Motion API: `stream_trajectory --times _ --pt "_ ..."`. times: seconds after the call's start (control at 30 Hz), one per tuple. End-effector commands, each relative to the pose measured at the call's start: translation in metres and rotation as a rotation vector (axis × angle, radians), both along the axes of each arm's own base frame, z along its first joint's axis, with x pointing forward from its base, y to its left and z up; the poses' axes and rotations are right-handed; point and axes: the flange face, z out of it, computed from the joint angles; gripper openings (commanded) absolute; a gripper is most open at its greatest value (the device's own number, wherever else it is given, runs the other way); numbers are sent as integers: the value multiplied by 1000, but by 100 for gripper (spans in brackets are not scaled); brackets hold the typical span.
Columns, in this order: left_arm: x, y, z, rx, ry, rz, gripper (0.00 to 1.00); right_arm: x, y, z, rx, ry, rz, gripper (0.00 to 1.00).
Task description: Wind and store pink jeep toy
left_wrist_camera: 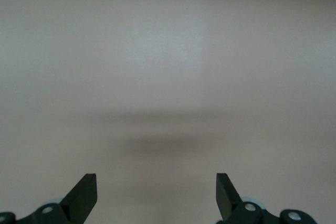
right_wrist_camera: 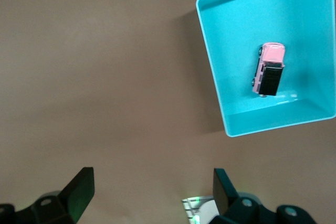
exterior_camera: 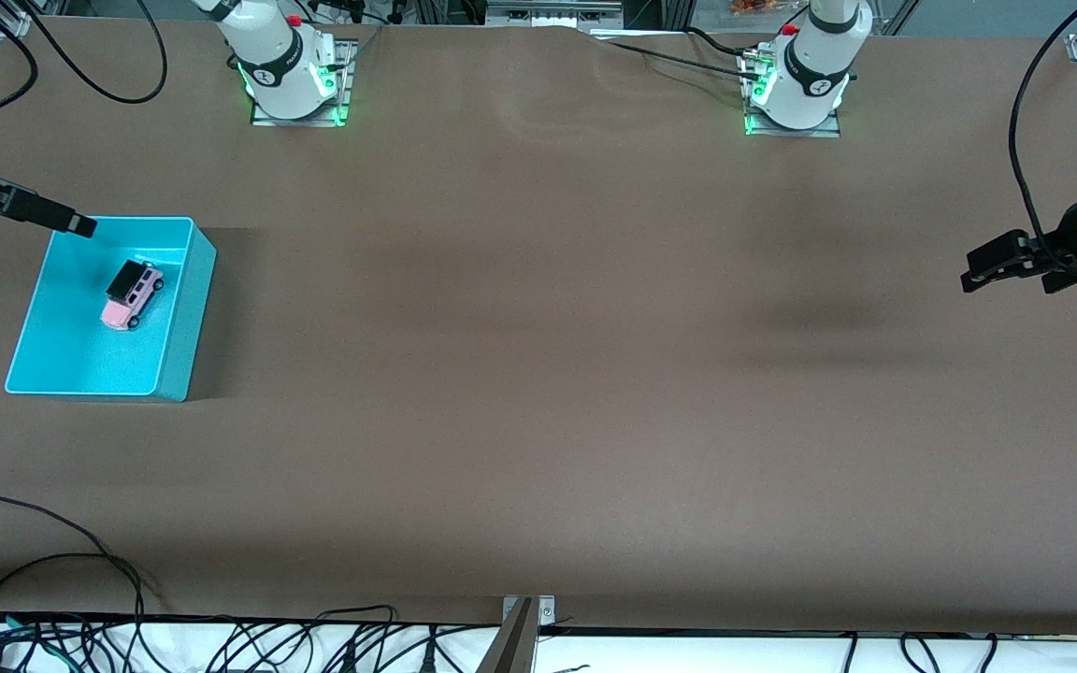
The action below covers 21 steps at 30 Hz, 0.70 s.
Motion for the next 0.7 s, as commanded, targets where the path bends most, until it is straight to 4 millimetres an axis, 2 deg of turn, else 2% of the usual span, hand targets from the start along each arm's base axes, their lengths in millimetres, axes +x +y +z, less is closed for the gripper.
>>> stream_trajectory --times 0.0,0.07,0.2,0.33,0.67 --pt "-4 2 4 -25 2 -15 100 4 11 -1 7 -10 44 100" --pt "-4 3 4 -25 2 -13 100 3 9 1 -33 -24 103 100" --pt "-4 2 3 -25 3 -15 100 1 26 -2 -105 -33 227 100" --pt "-4 2 3 -25 3 -15 100 1 31 -3 -115 -60 232 100" --pt "-4 3 3 -25 3 -13 100 -2 26 3 -116 -60 248 100"
